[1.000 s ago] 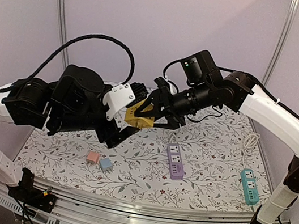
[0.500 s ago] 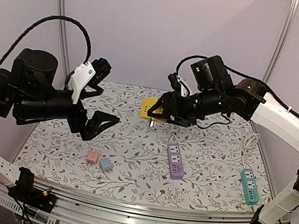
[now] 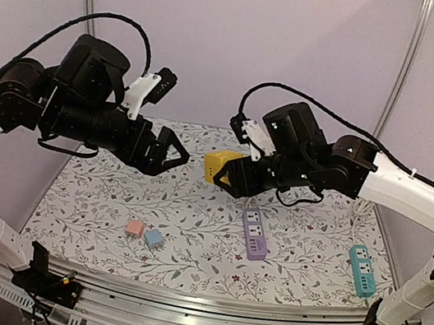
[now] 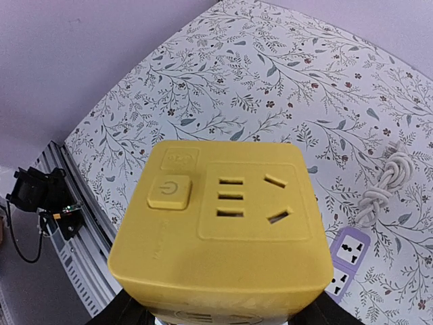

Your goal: Insert the plug

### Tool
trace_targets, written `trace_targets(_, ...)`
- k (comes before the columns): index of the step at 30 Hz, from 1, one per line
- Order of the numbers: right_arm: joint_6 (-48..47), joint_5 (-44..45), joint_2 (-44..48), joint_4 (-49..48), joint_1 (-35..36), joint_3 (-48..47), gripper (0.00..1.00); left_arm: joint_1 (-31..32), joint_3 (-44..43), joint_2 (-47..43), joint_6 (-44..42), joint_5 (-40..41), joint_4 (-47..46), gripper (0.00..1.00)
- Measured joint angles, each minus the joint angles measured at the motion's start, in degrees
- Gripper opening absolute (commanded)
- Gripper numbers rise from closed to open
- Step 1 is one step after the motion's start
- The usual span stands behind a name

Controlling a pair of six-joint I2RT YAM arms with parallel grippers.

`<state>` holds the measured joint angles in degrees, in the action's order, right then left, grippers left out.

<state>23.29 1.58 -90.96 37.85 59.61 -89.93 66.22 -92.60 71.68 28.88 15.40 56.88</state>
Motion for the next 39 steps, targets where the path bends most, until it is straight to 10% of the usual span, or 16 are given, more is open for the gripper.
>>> trace_targets(39, -22.3, 6.8, 7.3, -13.4, 9.1, 10.8, 0.19, -1.3, -16.4, 19.2, 5.7, -7.4, 8.7, 0.86)
